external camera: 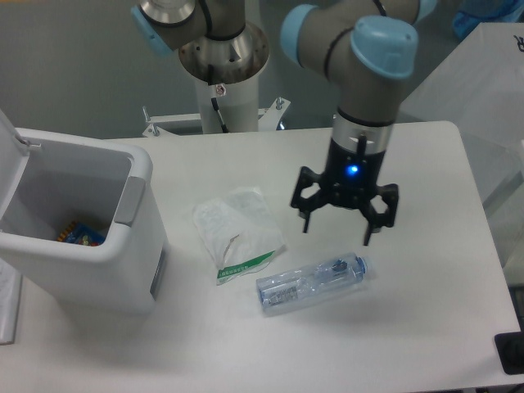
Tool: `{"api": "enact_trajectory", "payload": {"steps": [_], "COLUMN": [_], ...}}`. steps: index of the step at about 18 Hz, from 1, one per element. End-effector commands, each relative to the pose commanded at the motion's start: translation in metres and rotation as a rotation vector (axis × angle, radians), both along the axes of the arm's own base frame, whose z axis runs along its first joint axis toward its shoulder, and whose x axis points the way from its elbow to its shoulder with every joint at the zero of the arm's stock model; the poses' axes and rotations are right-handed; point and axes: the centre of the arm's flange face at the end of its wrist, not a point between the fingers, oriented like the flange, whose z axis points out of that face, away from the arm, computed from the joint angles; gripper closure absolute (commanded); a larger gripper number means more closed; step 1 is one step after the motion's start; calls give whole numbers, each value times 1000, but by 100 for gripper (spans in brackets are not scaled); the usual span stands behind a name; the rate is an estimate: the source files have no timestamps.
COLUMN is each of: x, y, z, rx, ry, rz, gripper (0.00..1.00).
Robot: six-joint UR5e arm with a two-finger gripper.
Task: Open the trash can
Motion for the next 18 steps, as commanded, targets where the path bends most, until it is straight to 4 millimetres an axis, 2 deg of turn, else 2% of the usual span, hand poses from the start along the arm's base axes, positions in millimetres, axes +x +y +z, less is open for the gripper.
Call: {"api": "enact_trajectory", "payload": {"steps": [4,7,11,18], "x": [-29,-46,-53,-55], "y": [-15,-25,-41,-40], "z": [-22,-28,-34,-44], "rx": [-91,-131,-193,-211], "ry": [45,77,105,99], "rz": [-103,-194,-281,-299], "gripper": [0,0,0,0]}}
